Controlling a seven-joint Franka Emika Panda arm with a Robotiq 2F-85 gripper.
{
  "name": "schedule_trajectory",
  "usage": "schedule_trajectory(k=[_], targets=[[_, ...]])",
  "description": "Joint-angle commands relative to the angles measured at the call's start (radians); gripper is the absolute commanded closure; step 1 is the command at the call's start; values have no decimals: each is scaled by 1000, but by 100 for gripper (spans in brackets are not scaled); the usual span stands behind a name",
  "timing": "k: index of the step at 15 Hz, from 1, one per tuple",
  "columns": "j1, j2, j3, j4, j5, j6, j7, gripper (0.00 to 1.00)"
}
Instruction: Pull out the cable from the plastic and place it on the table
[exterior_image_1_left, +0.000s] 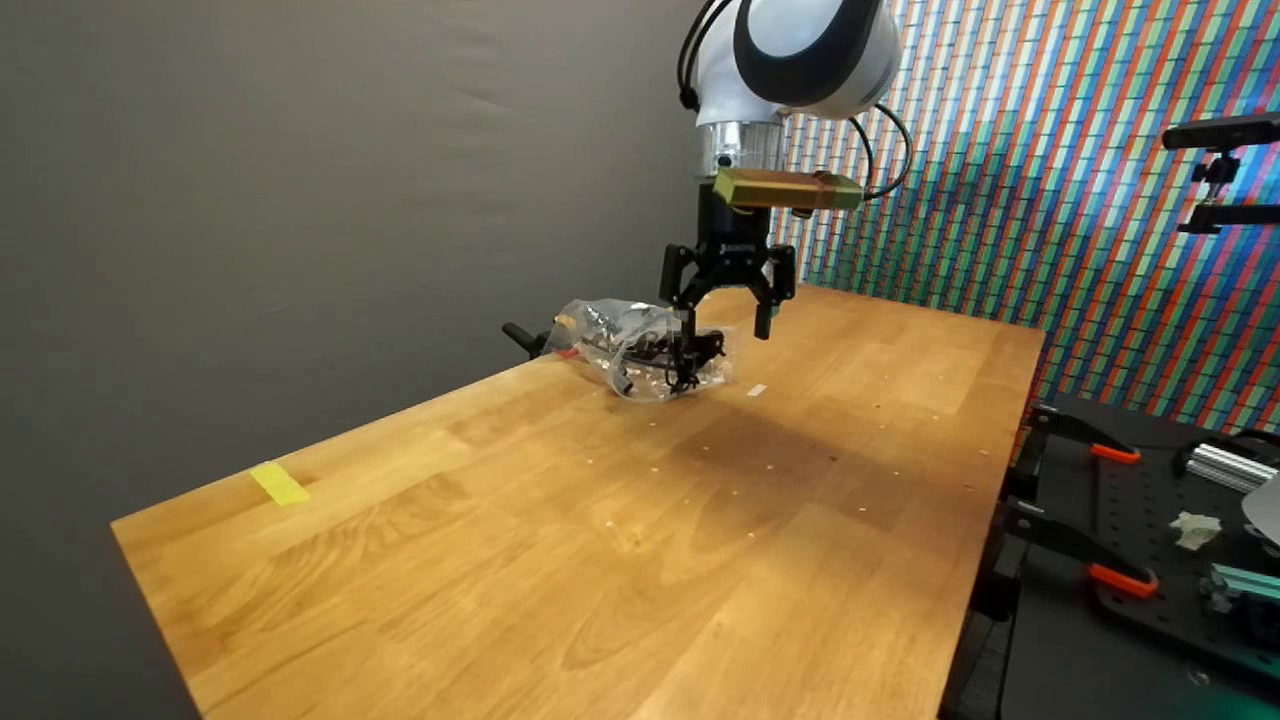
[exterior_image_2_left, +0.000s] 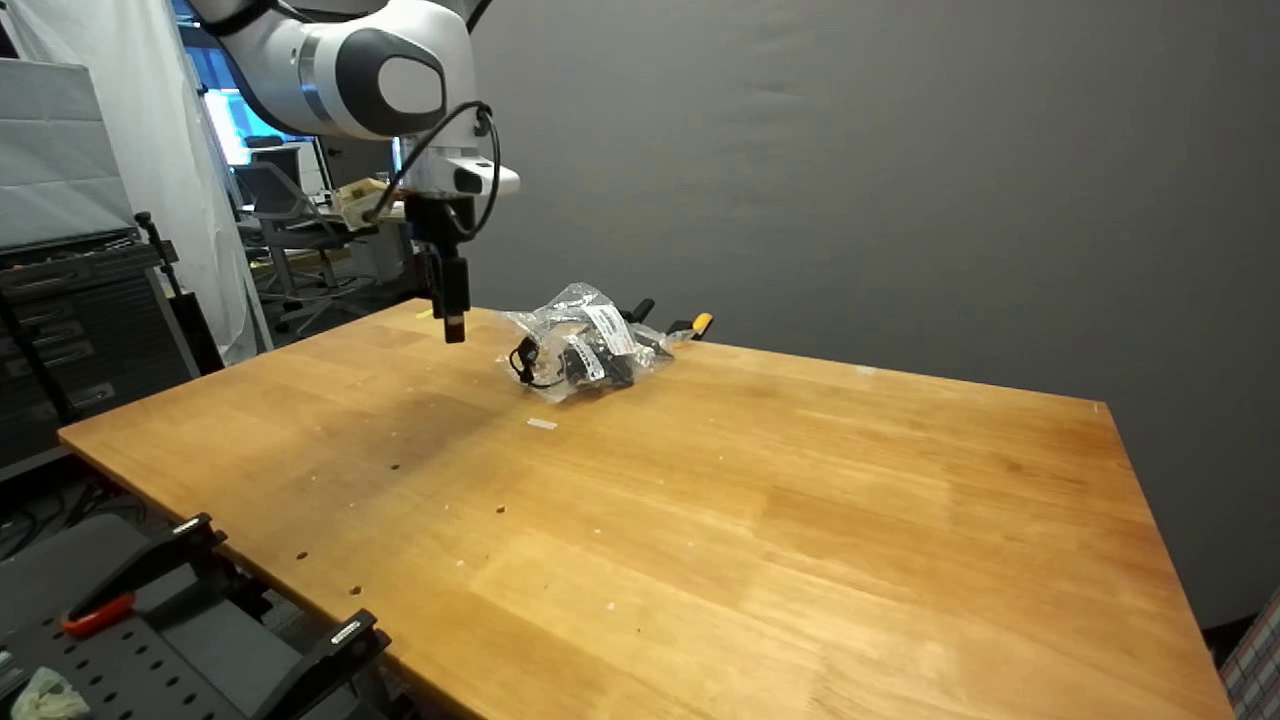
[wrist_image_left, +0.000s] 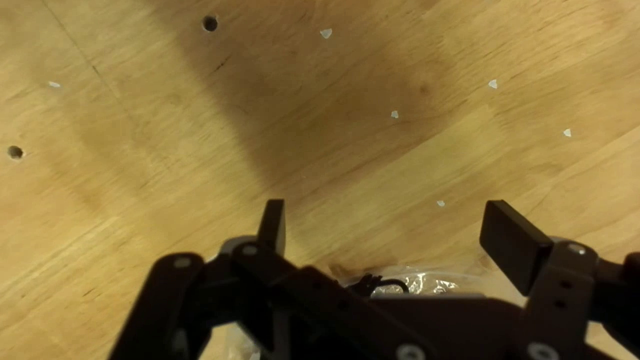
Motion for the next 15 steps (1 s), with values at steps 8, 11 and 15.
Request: schedule_trajectory(k=[8, 11, 15], targets=[[126, 186, -129, 48, -151, 338, 86, 0], [173, 230, -194, 73, -173, 420, 114, 0], [247, 260, -278, 103, -190, 488, 130, 0]])
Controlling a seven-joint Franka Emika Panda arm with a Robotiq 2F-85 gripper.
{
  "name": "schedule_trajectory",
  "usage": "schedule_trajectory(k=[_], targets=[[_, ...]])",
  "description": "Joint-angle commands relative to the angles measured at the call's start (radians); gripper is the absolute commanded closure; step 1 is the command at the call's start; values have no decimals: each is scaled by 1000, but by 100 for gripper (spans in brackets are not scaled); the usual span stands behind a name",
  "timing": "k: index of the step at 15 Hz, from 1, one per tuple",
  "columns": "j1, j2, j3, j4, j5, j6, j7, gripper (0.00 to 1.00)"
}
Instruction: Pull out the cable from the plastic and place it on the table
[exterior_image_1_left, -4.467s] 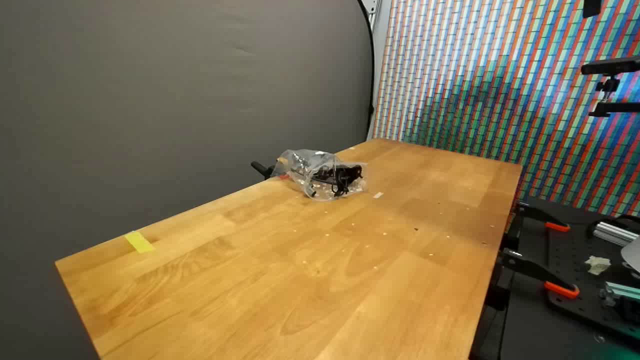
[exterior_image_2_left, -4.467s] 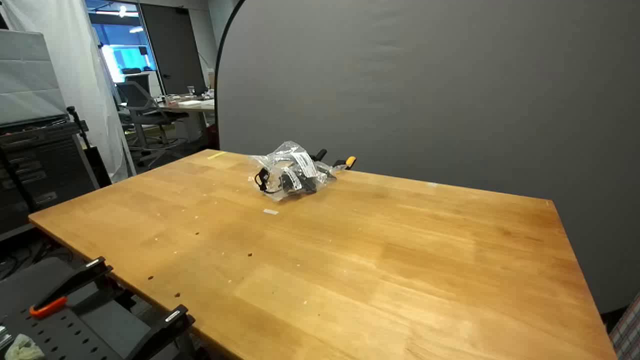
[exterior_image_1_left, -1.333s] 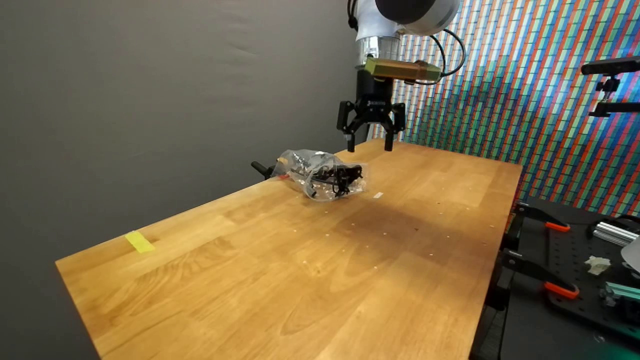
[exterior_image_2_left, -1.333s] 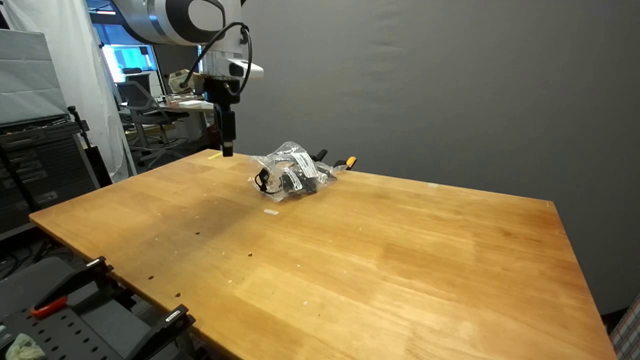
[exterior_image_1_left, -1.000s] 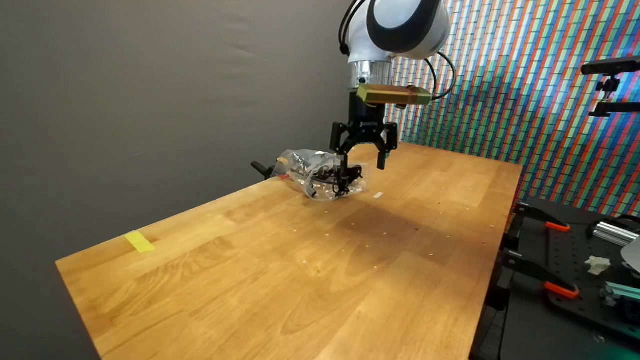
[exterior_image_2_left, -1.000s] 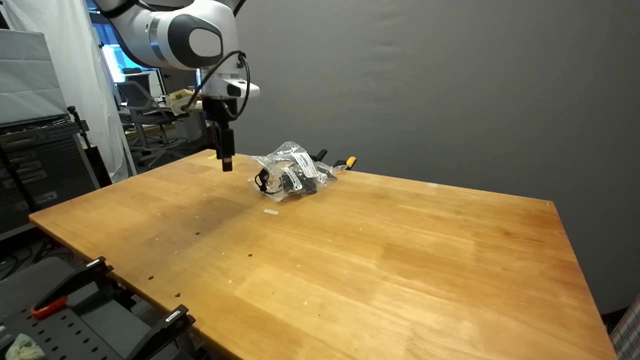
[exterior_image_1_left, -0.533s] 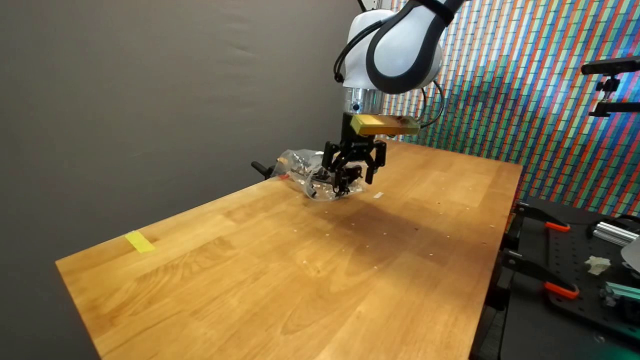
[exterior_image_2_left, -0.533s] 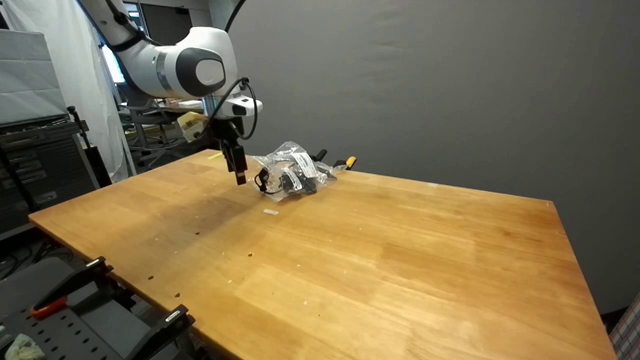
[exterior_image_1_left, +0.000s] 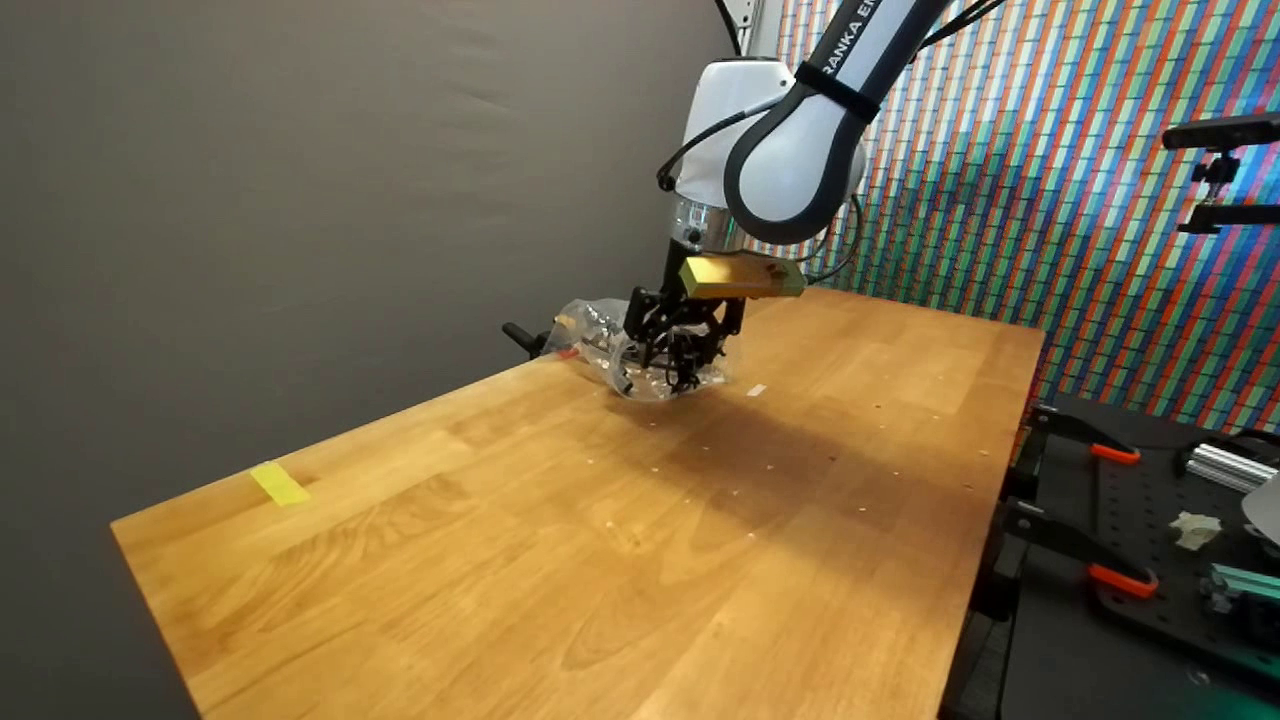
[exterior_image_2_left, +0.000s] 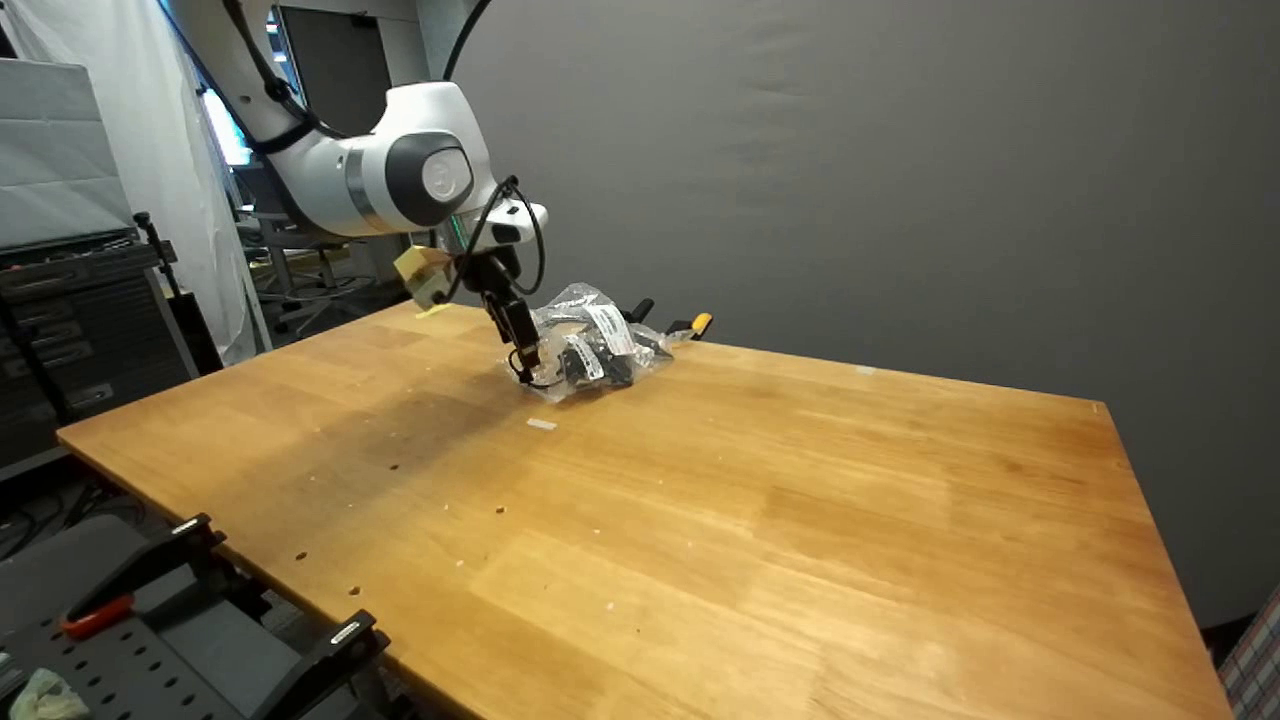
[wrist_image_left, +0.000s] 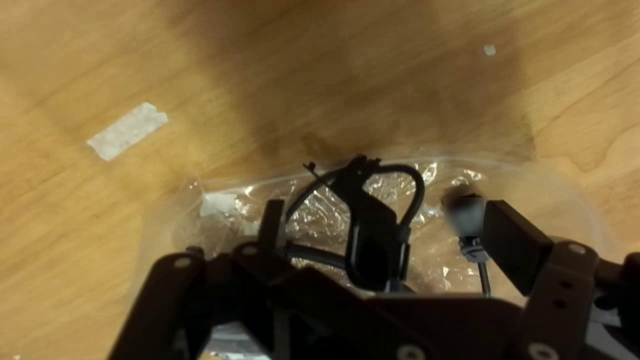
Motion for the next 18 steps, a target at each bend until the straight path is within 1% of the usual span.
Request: schedule_trajectory(k=[1, 3, 4, 5, 6, 7, 10, 12, 15, 16, 17, 18], targets=[[77, 38, -82, 46, -27, 59, 42, 0], [113, 50, -123, 55, -34, 68, 50, 0], [130, 58, -143, 59, -39, 77, 54, 3], [147, 61, -161, 60, -41, 84, 57, 10], [166, 66, -181, 62, -45, 90, 58, 28], [186, 69, -204, 62, -51, 96, 61, 30], [235, 83, -264, 64, -69, 110, 70, 56], [265, 83, -297, 58, -74, 121, 73, 69], [321, 80, -352, 47, -85, 137, 71, 94], [337, 76, -367, 43, -85, 135, 69, 96], [343, 68, -371, 37, -81, 115, 64, 96], [354, 63, -380, 31, -80, 107, 62, 100]])
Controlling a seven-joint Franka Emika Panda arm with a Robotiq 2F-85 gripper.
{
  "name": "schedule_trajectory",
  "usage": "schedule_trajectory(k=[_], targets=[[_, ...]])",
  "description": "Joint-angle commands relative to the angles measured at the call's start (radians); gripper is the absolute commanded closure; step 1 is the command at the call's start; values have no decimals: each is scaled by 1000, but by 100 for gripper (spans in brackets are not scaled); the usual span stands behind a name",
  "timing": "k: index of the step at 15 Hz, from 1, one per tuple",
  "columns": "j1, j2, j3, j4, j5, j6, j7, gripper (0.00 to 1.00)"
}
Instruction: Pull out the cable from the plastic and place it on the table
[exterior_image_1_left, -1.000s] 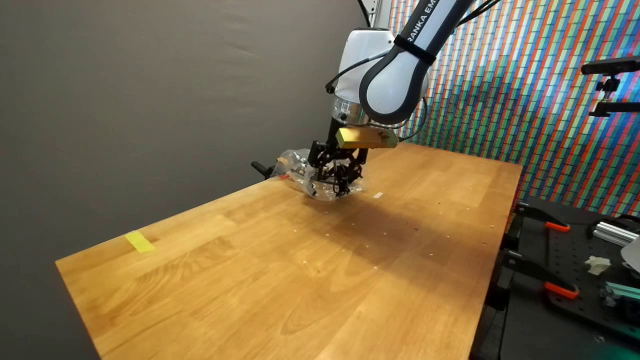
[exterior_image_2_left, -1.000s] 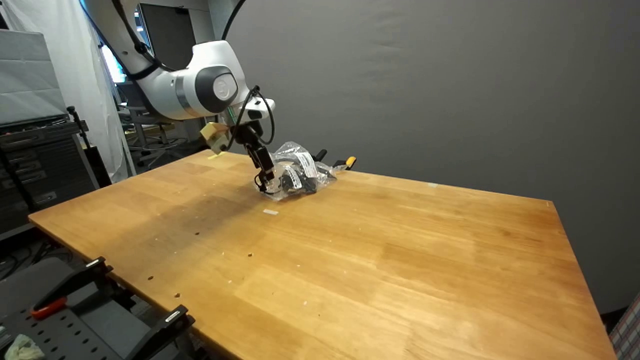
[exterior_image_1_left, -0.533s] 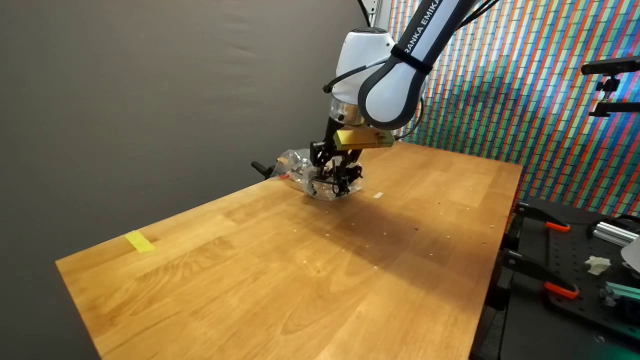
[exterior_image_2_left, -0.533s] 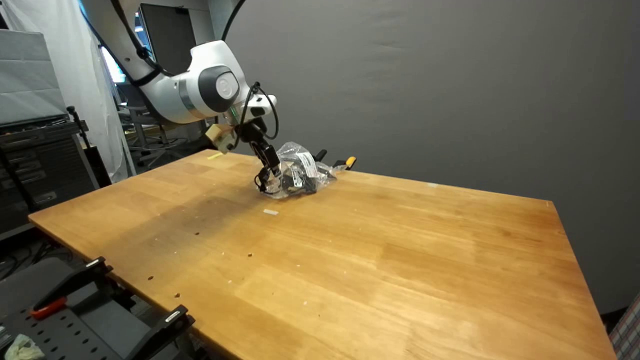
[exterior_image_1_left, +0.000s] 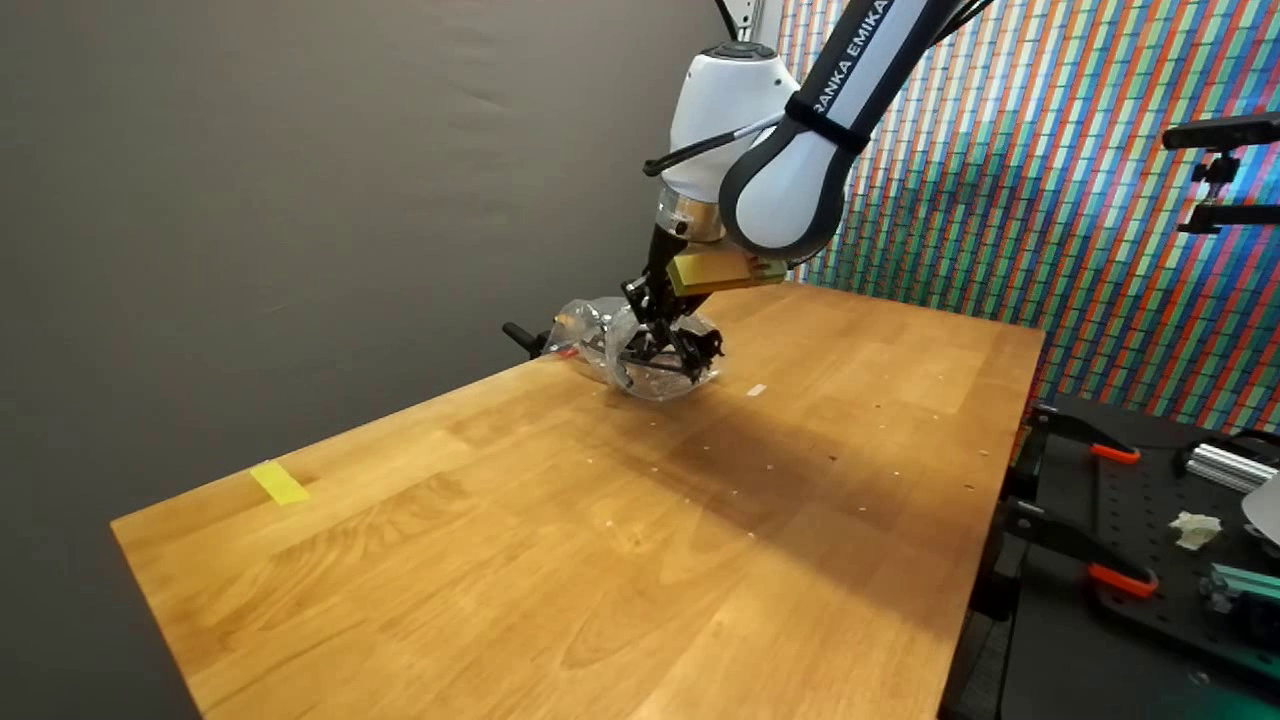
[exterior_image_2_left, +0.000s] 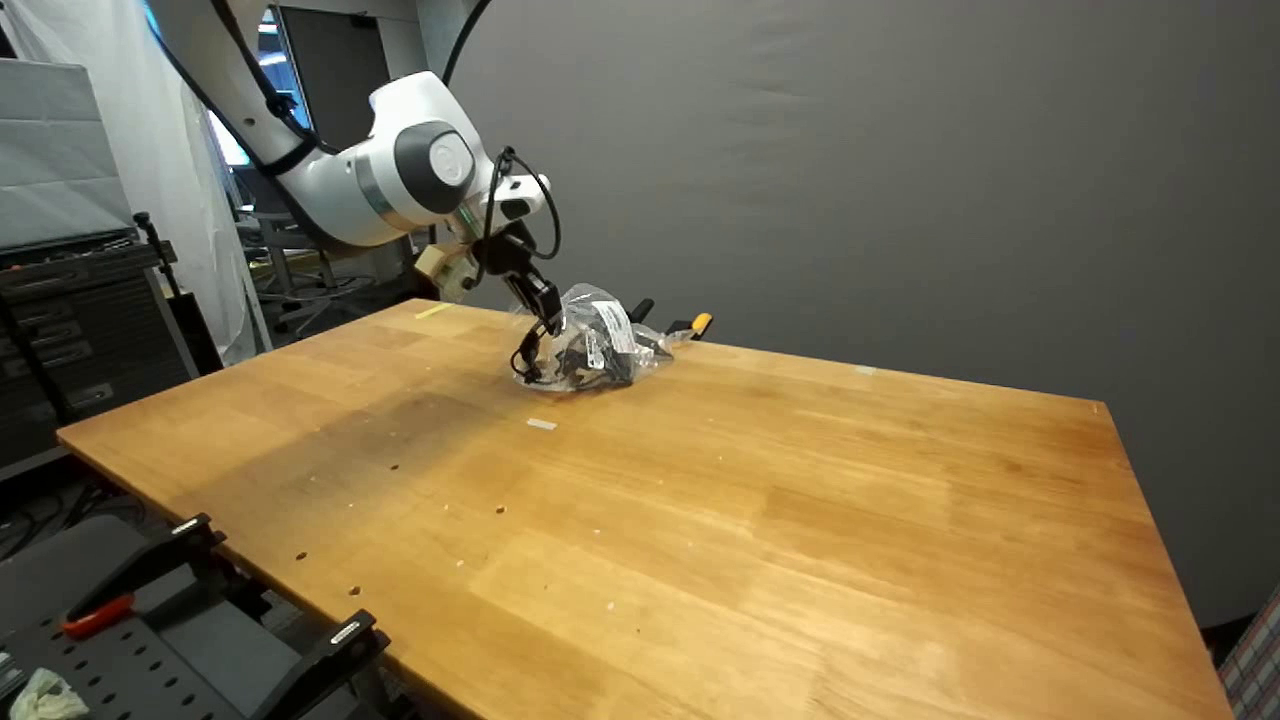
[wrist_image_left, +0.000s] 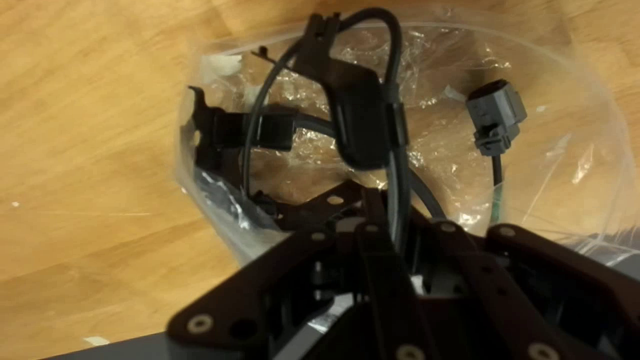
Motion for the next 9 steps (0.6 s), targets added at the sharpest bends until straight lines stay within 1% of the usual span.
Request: schedule_trajectory(k=[1, 2, 4, 6, 9], targets=[[57, -8, -57, -14, -19, -2, 21, 99], [66, -13, -65, -21, -20, -12, 20, 97], [78, -37, -74, -38, -22, -56, 17, 98], [82, -75, -70, -56, -31, -134, 18, 98], [63, -166, -37, -74, -73, -280, 29, 98]])
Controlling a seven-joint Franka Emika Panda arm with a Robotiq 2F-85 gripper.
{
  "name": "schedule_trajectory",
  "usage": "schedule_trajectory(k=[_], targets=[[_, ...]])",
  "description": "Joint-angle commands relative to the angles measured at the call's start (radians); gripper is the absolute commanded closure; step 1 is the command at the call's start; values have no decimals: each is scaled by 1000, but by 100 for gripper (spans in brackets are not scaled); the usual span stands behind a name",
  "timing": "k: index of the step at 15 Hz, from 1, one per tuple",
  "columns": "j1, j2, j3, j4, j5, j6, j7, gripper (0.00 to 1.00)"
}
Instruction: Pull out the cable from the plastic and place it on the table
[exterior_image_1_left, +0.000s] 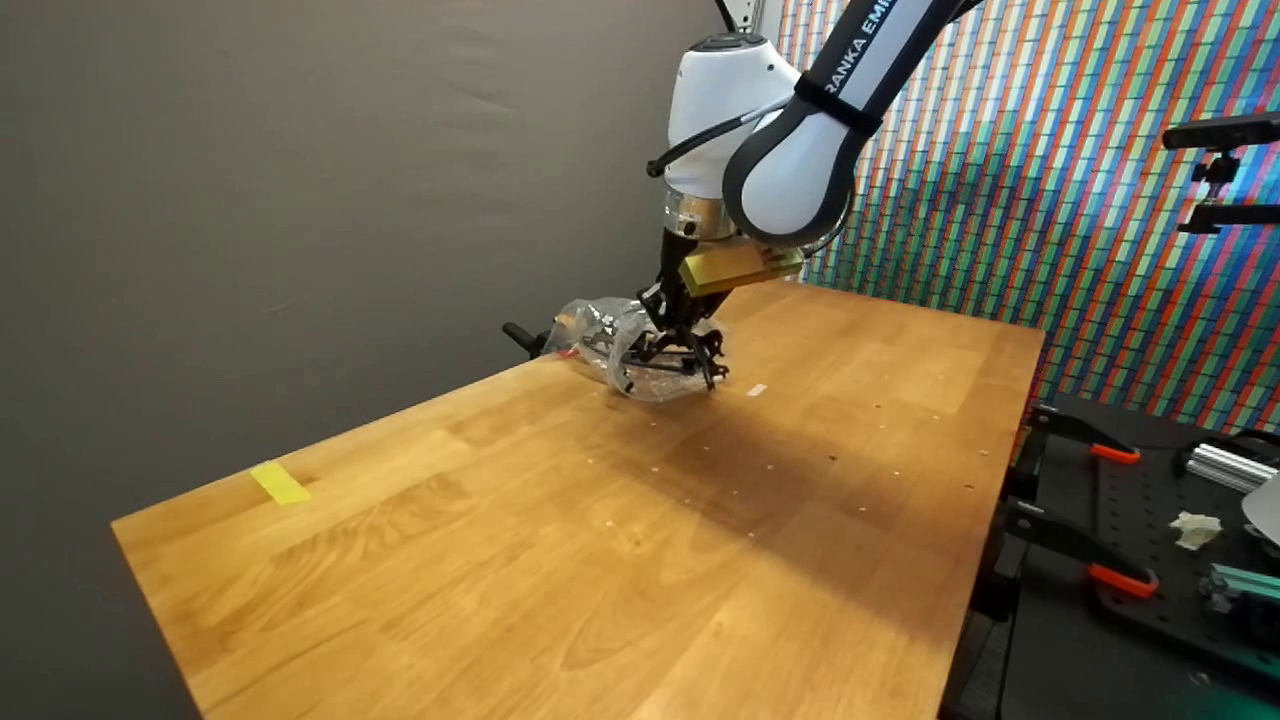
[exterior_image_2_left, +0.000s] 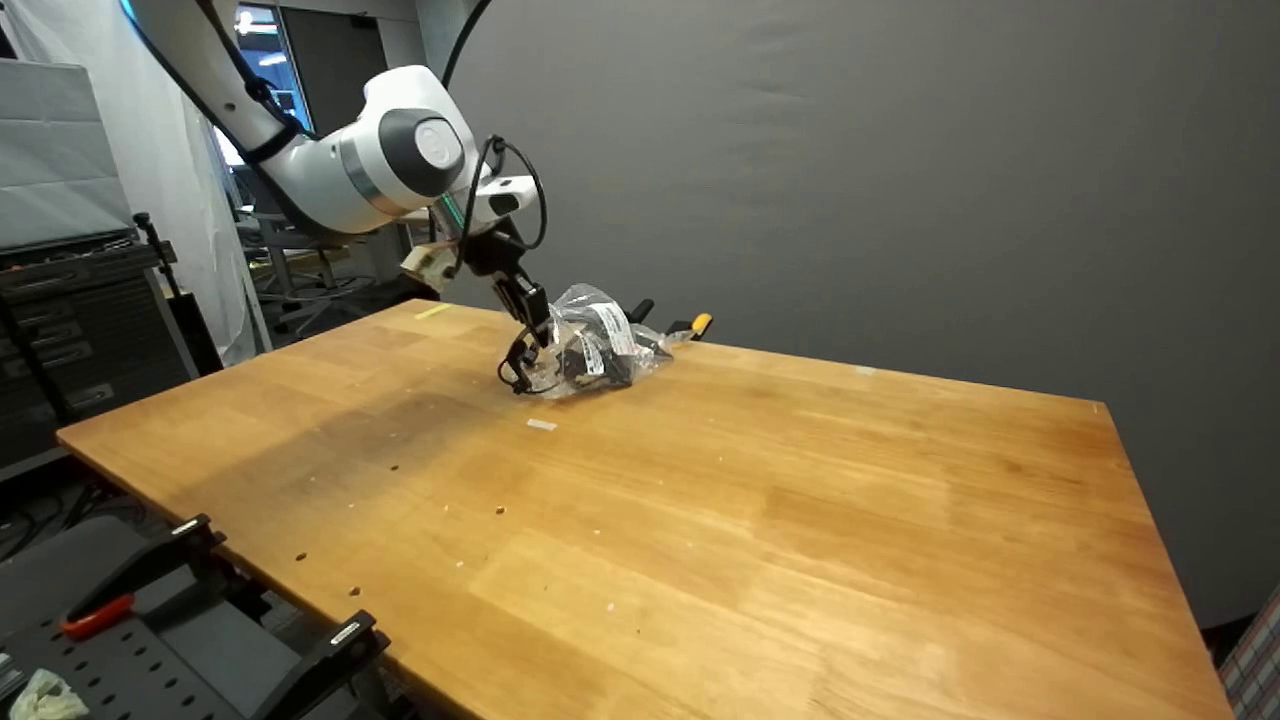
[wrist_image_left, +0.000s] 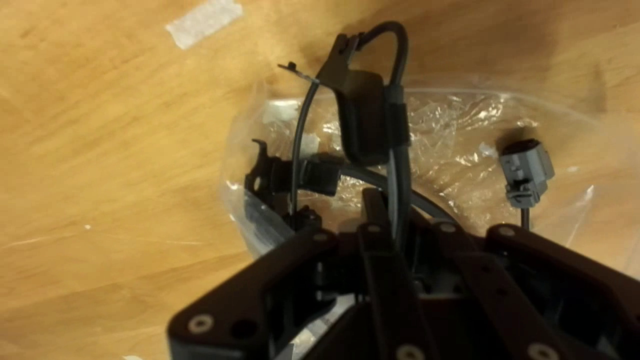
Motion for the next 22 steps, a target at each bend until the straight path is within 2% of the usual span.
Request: schedule_trajectory(k=[1, 3, 6, 10, 13, 18, 22], targets=[[-13, -160, 29, -53, -74, -161, 32, 98], [-52, -239, 86, -48, -93, -264, 37, 98], [-141, -352, 205, -13, -84, -491, 51, 98], [-315, -497, 387, 39, -12, -803, 61, 98], [-417, -581, 473, 92, 73, -1009, 89, 98], [-535, -621, 525, 220, 237, -1352, 102, 98], [-593, -547, 523, 350, 375, -1595, 80, 98]])
